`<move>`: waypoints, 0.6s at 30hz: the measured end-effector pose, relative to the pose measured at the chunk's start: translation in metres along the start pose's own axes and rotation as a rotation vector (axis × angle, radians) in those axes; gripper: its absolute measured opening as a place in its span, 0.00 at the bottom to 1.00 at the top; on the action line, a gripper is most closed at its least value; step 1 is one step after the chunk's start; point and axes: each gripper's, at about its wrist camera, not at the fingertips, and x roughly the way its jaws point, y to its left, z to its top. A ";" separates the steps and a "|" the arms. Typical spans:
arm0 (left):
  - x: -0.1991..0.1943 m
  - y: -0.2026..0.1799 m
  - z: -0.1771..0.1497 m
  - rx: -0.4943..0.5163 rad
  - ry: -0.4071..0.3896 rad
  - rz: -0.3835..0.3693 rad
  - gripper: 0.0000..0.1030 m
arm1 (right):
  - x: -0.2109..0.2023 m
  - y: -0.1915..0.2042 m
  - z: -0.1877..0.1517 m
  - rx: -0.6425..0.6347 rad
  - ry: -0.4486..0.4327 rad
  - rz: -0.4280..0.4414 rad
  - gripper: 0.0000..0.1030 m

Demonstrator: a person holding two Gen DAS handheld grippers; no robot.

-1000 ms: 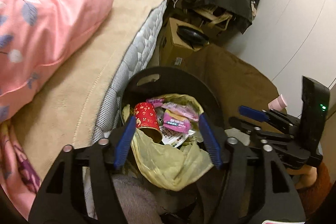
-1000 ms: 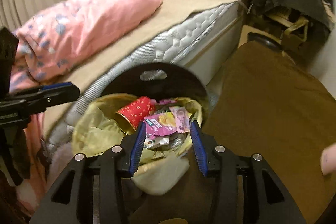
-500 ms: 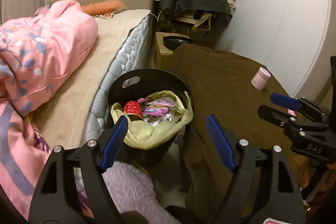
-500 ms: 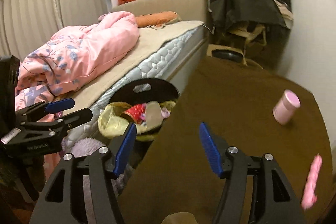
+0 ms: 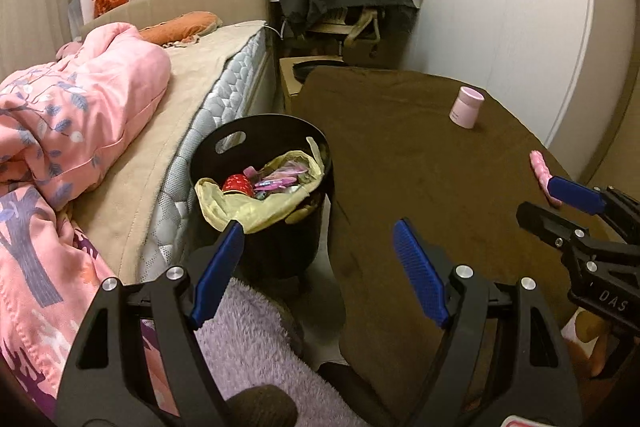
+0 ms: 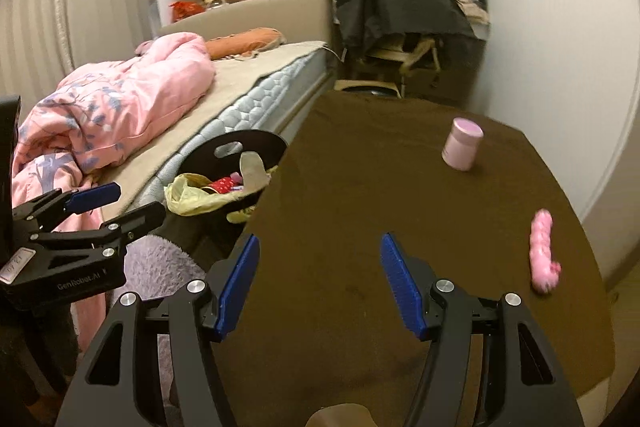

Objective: Collect trash

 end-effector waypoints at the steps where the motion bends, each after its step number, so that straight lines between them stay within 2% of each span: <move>1: 0.000 0.001 -0.001 0.002 0.000 -0.003 0.71 | -0.001 -0.001 -0.001 0.001 0.005 -0.008 0.57; 8: 0.003 0.006 -0.005 0.001 0.018 -0.016 0.71 | -0.003 -0.001 -0.007 0.016 0.019 -0.040 0.57; 18: -0.002 0.009 -0.005 -0.013 -0.004 -0.017 0.71 | -0.005 0.000 -0.009 0.014 0.016 -0.046 0.57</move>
